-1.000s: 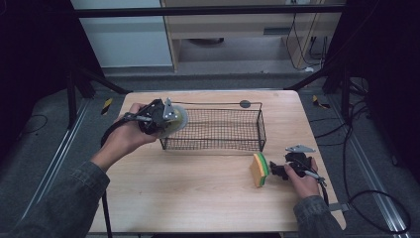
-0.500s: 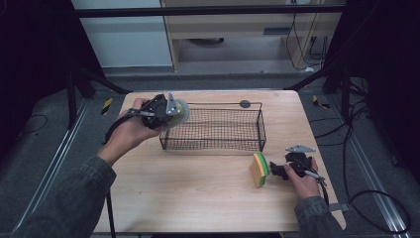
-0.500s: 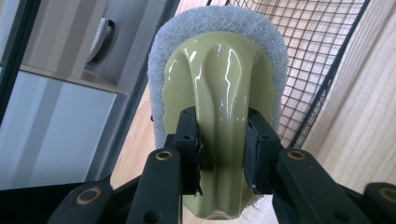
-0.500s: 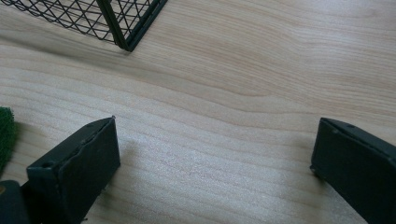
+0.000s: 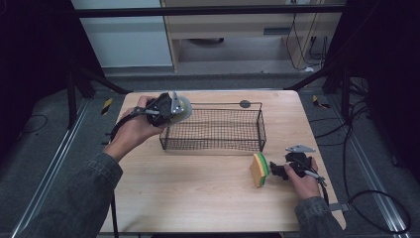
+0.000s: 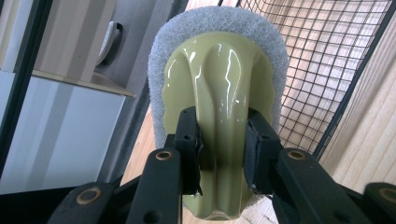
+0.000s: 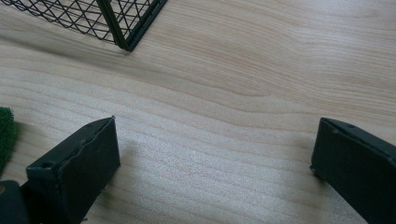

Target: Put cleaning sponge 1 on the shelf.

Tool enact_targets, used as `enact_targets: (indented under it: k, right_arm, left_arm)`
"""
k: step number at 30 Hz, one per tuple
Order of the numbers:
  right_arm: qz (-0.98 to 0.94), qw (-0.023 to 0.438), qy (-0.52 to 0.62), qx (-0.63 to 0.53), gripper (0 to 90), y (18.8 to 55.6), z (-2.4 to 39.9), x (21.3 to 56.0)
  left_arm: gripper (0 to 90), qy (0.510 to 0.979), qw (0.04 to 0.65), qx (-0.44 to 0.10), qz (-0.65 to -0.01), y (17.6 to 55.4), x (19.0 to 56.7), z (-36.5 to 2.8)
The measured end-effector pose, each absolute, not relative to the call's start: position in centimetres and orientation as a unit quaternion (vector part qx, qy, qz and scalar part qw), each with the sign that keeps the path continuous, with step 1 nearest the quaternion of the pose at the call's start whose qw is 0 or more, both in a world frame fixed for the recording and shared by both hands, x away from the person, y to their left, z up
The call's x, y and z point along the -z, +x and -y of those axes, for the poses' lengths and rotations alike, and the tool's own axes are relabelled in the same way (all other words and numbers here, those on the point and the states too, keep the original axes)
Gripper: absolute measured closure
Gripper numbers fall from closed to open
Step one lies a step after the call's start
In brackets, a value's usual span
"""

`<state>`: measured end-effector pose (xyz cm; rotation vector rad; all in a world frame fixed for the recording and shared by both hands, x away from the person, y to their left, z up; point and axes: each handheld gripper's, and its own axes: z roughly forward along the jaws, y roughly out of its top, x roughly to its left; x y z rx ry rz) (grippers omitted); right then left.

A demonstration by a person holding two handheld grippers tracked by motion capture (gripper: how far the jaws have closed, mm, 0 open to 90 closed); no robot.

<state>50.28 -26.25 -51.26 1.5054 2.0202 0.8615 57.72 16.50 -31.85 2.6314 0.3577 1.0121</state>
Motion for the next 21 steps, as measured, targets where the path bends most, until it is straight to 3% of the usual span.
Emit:
enact_targets:
  k: [21]
  right_arm:
    - [-0.737,0.239,0.549,-0.314,1.2,50.3,26.3,51.3]
  left_arm:
    - [69.9,0.92,0.13,-0.356,-0.104,59.1,32.9,-15.2]
